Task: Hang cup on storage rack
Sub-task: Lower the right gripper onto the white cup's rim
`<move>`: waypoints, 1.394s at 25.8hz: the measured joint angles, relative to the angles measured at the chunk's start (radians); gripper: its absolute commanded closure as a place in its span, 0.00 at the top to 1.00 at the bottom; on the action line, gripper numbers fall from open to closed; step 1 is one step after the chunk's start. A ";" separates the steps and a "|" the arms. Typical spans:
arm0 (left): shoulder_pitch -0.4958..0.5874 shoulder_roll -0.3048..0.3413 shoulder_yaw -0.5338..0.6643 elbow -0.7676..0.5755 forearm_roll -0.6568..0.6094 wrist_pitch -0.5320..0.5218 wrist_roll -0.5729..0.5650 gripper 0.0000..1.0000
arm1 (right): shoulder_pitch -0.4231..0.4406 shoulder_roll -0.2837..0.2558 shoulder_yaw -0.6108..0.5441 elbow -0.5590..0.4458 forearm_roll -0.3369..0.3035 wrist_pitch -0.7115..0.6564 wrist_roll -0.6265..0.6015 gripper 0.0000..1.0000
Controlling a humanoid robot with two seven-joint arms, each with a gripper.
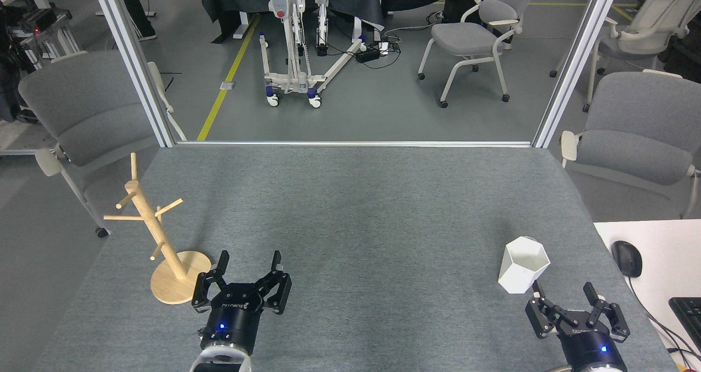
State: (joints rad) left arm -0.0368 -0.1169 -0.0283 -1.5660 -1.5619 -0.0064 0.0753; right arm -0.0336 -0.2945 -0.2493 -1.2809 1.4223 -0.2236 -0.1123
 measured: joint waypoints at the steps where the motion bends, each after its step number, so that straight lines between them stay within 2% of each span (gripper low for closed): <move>1: 0.000 0.000 0.000 0.002 0.000 0.000 0.000 1.00 | 0.000 0.001 0.002 0.008 0.001 0.003 -0.007 0.99; 7: -0.005 0.001 0.000 0.012 -0.001 0.000 0.000 1.00 | -0.018 0.003 0.039 0.058 0.004 0.028 -0.031 0.99; 20: -0.023 -0.001 0.000 0.049 0.000 -0.002 0.000 1.00 | -0.126 -0.004 0.082 0.184 0.004 0.037 -0.033 0.99; 36: -0.037 -0.003 0.001 0.083 -0.001 0.000 0.000 1.00 | -0.166 0.004 0.106 0.222 0.007 0.060 -0.035 0.99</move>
State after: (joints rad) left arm -0.0743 -0.1198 -0.0277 -1.4826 -1.5631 -0.0062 0.0752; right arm -0.1993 -0.2901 -0.1430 -1.0586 1.4297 -0.1634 -0.1472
